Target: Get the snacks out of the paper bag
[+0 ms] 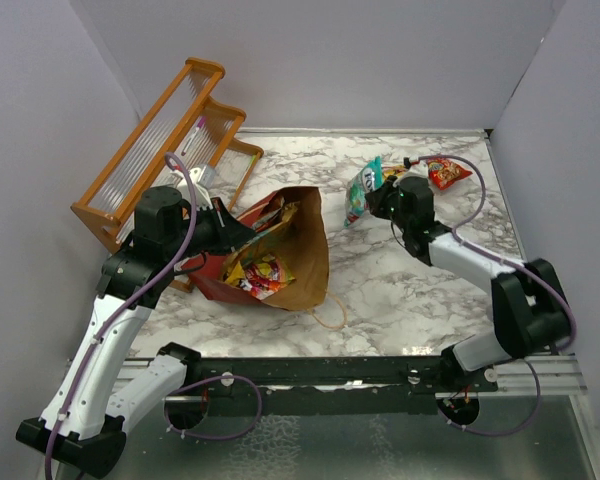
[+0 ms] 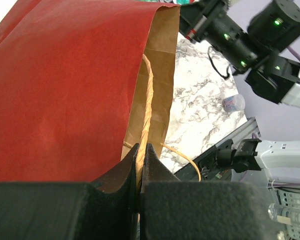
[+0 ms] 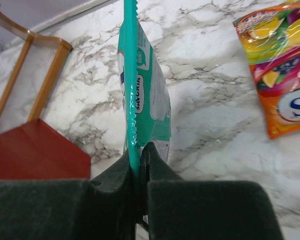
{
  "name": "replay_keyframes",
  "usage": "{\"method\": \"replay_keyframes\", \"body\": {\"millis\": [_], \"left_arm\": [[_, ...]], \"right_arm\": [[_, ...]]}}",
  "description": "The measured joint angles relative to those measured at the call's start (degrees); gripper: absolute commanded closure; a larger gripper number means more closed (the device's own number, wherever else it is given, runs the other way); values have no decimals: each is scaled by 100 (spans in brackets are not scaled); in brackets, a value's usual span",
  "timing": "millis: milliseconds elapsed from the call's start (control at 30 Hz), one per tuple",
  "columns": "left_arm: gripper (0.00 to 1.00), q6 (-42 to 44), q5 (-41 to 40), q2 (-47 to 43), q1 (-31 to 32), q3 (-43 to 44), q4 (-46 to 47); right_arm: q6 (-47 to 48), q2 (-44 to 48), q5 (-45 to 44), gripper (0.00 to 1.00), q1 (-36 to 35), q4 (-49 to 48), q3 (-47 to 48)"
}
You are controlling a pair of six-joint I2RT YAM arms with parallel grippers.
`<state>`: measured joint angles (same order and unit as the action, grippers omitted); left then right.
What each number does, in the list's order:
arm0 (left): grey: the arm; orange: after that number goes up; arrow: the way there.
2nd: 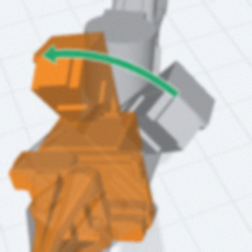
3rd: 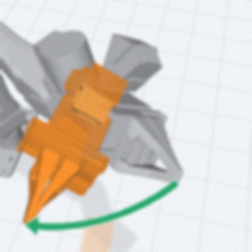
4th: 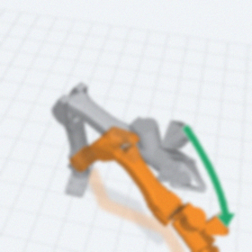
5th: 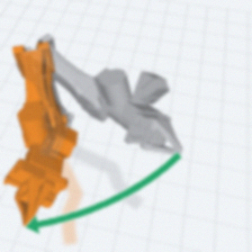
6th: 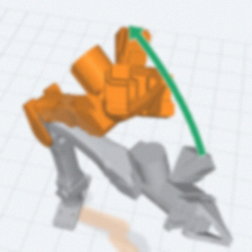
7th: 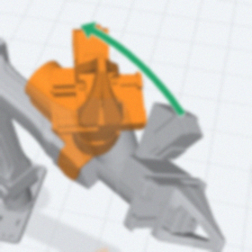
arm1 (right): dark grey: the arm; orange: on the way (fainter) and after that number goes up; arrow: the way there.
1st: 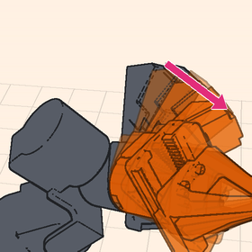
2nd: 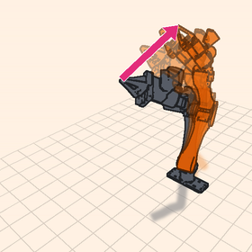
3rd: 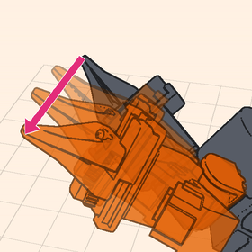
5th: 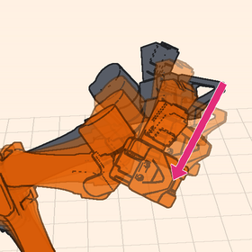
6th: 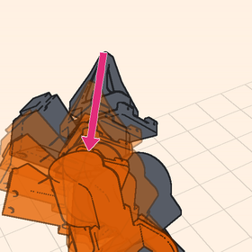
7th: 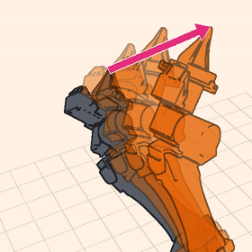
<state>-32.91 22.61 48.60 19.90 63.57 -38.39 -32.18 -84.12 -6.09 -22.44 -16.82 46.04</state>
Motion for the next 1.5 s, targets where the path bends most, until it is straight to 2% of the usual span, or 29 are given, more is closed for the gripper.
{"method": "replay_keyframes", "body": {"millis": [200, 433, 500, 600, 733, 800, 933, 1033, 1267, 1367, 1500], "left_arm": [[100, 0, -24, 72, 0, 2, -31], [100, 0, -59, 105, 0, 2, -26], [100, 0, -59, 114, 0, 2, -24], [100, 0, -59, 129, 0, 2, -24], [100, 0, -57, 129, 0, 2, -20], [100, -2, -57, 122, 0, 0, 0], [100, -17, -50, 57, 0, -9, 92], [100, -24, -35, 11, 0, -11, 146], [100, -76, -9, -168, 0, -101, 262], [100, -111, -9, -271, 0, -192, 321], [100, -136, -4, -306, 0, -258, 345]], "right_arm": [[-1174, -1405, -72, 99, 120, -925, 555], [-1941, -2323, -1014, 98, 125, -2105, 601], [-2068, -2446, -1292, 89, 122, -2291, 564], [-2140, -2522, -1506, 66, 122, -2546, 444], [-2164, -2389, -1338, 39, 122, -2957, -122], [-2216, -2050, -1126, 31, 122, -3084, -787], [-2251, -1060, -695, 20, 122, -3027, -1893], [-2065, -31, -330, 16, 118, -2743, -2380], [-586, 2874, 619, 12, 118, -1325, -2940], [136, 3766, 1196, 12, 118, -651, -2940], [905, 4653, 2225, 14, 118, -299, -2938]]}}
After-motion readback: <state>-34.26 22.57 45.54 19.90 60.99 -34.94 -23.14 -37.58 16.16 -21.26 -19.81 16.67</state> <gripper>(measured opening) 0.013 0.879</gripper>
